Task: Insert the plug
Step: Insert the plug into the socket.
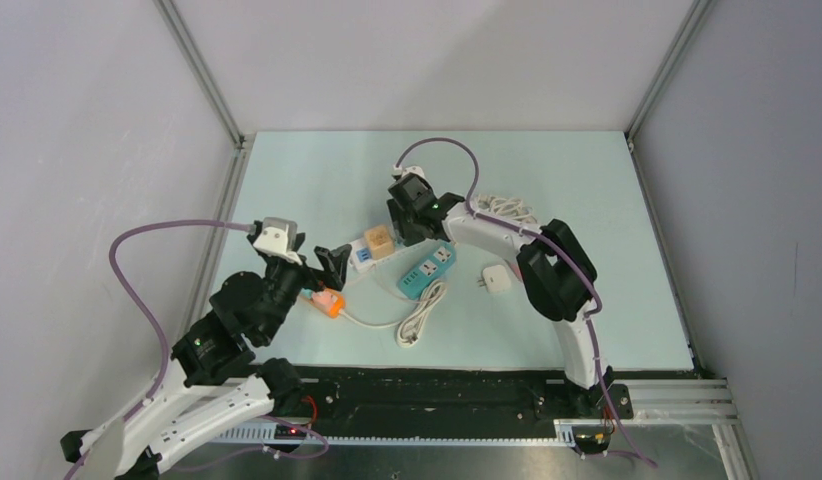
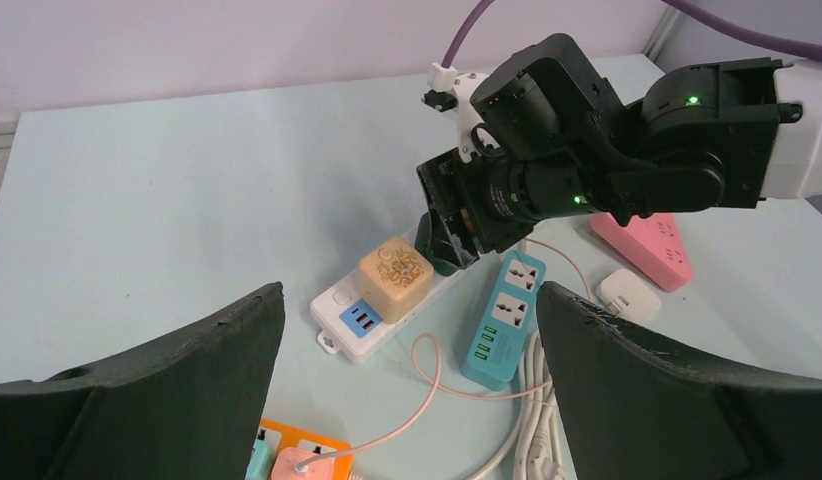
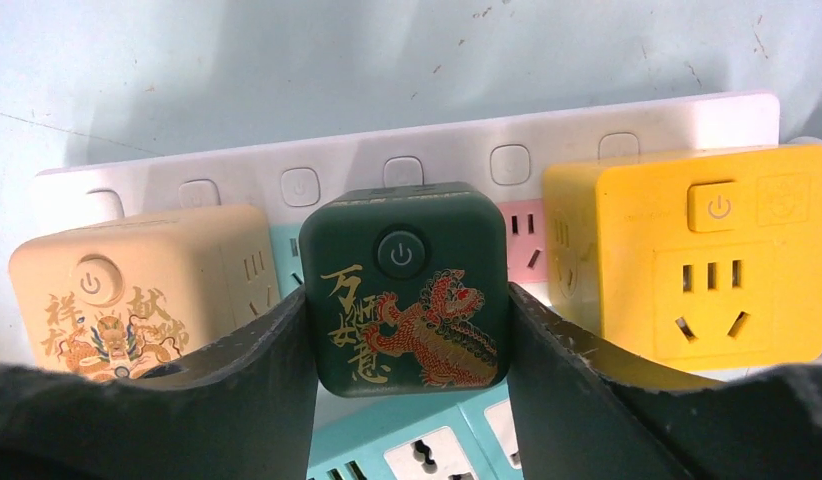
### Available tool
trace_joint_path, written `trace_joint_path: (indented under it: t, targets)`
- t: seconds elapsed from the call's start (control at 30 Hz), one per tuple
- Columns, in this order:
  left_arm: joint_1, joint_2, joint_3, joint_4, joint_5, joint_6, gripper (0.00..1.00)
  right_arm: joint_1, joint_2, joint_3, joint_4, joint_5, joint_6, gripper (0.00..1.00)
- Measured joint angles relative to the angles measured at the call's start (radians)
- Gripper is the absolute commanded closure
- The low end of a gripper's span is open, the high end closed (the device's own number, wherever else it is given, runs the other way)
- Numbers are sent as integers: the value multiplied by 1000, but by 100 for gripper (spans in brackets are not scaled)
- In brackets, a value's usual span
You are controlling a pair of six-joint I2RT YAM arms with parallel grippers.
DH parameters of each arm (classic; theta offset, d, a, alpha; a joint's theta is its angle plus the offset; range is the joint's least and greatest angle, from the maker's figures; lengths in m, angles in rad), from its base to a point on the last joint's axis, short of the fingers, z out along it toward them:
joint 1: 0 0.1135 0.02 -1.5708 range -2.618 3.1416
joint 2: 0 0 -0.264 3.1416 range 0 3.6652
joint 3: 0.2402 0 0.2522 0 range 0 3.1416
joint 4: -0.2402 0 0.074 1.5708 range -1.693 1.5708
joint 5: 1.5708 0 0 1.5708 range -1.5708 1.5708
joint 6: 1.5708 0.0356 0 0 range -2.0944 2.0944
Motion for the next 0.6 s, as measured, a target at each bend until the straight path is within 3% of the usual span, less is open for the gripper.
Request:
trace_joint_path:
  t: [0.1, 0.2, 0.6]
  targets:
    - [0, 0, 0, 0, 0, 0, 0, 0, 14, 24, -22, -5, -8, 88]
    - [0, -1, 0, 0, 0, 0, 0, -1, 29, 50, -51, -12, -15, 99]
    - [0, -1, 0, 0, 0, 0, 0, -11, 66, 117, -127, -60, -20, 100]
